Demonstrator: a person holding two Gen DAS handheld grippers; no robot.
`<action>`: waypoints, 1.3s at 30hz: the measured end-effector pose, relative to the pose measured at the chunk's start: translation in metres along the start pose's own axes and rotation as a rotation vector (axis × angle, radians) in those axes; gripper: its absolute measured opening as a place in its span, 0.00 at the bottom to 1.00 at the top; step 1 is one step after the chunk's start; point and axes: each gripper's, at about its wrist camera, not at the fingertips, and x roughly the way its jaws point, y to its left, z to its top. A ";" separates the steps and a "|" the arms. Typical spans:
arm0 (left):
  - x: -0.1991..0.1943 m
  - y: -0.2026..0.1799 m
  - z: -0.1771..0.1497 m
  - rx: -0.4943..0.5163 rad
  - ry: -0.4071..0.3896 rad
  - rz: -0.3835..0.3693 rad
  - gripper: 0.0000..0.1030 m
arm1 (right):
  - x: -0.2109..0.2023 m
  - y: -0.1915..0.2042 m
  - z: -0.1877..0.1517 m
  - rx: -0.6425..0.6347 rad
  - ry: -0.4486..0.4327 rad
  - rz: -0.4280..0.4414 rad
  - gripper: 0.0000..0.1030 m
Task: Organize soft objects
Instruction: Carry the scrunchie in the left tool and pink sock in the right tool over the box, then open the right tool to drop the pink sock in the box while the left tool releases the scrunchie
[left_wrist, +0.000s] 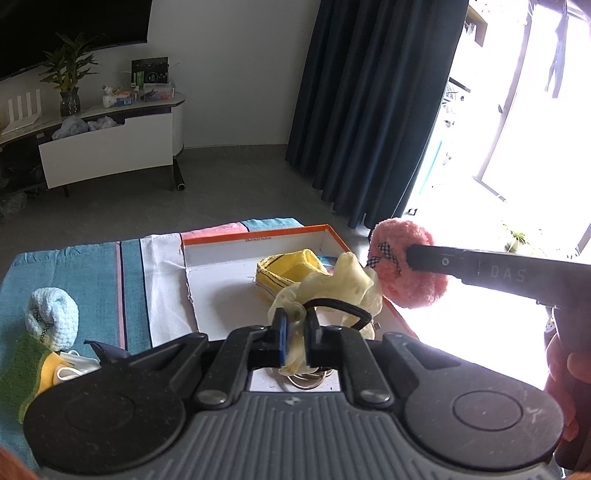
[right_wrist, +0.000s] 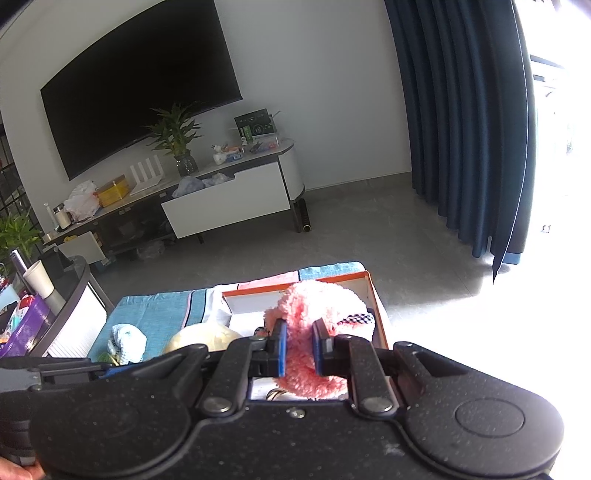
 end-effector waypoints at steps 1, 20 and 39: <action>0.001 -0.001 0.000 0.002 0.002 -0.003 0.11 | 0.000 -0.001 0.000 0.000 0.000 0.001 0.17; 0.014 -0.007 -0.003 0.011 0.028 -0.019 0.11 | 0.009 -0.004 -0.005 0.008 0.015 -0.006 0.18; 0.023 -0.006 -0.005 0.004 0.057 -0.029 0.11 | 0.029 -0.007 -0.010 0.028 0.049 -0.018 0.21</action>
